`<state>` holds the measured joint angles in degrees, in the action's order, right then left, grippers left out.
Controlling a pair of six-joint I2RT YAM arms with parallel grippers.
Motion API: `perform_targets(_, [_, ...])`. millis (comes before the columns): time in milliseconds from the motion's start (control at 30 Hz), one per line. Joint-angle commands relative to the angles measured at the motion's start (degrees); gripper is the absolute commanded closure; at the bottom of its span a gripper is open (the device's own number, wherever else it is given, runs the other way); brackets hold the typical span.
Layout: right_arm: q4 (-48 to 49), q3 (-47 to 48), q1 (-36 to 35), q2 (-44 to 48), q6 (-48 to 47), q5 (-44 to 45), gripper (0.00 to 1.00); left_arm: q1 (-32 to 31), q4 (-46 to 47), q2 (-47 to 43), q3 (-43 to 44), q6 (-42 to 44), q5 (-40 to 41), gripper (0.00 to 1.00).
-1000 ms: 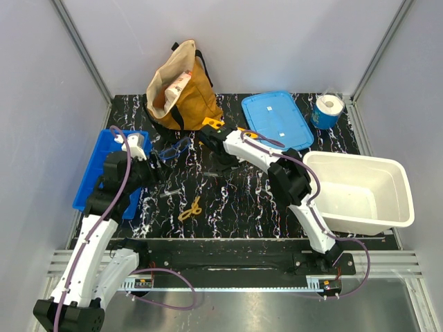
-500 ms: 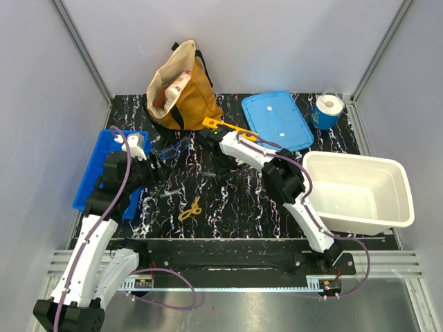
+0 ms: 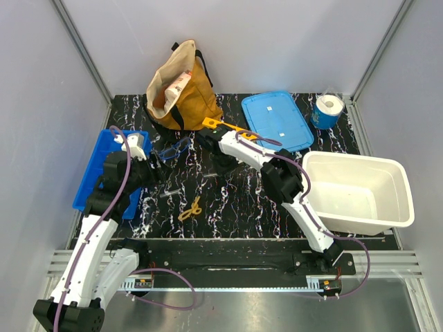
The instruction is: Organize the chemistry lab equipment
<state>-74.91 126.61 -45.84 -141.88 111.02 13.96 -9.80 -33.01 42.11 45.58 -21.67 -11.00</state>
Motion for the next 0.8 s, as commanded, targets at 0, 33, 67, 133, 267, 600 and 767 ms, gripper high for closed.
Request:
perform_targets(0, [-3.50,2.50,0.23,-0.06,-4.04,7.83,0.77,-0.22,1.90,-0.01,0.74,-0.56,0.99,0.36])
perform_targets(33, [-2.27,2.42,0.32,0.55,-6.41,8.80,0.80,-0.22,1.90,0.08,0.65,-0.57,0.81,0.36])
perform_targets(67, [-1.64,2.42,0.23,1.17,-8.52,9.77,0.81,-0.22,1.90,0.25,0.73,-0.57,0.46,0.36])
perform_targets(133, [0.02,1.89,0.23,2.83,-12.74,11.61,0.84,-0.30,1.90,0.69,0.74,-0.57,-0.07,0.36])
perform_targets(267, [11.50,-7.48,0.23,11.08,-24.67,14.08,0.92,-0.13,1.81,1.84,1.17,-1.09,-2.17,0.35])
perform_targets(600, [86.93,-56.62,0.93,44.66,-75.21,2.30,0.88,-0.13,1.90,5.53,1.61,-2.06,-11.76,0.35])
perform_targets(767, [97.56,-59.54,1.72,47.40,-93.85,1.08,0.88,-0.04,1.02,4.04,0.30,1.63,-7.29,0.35])
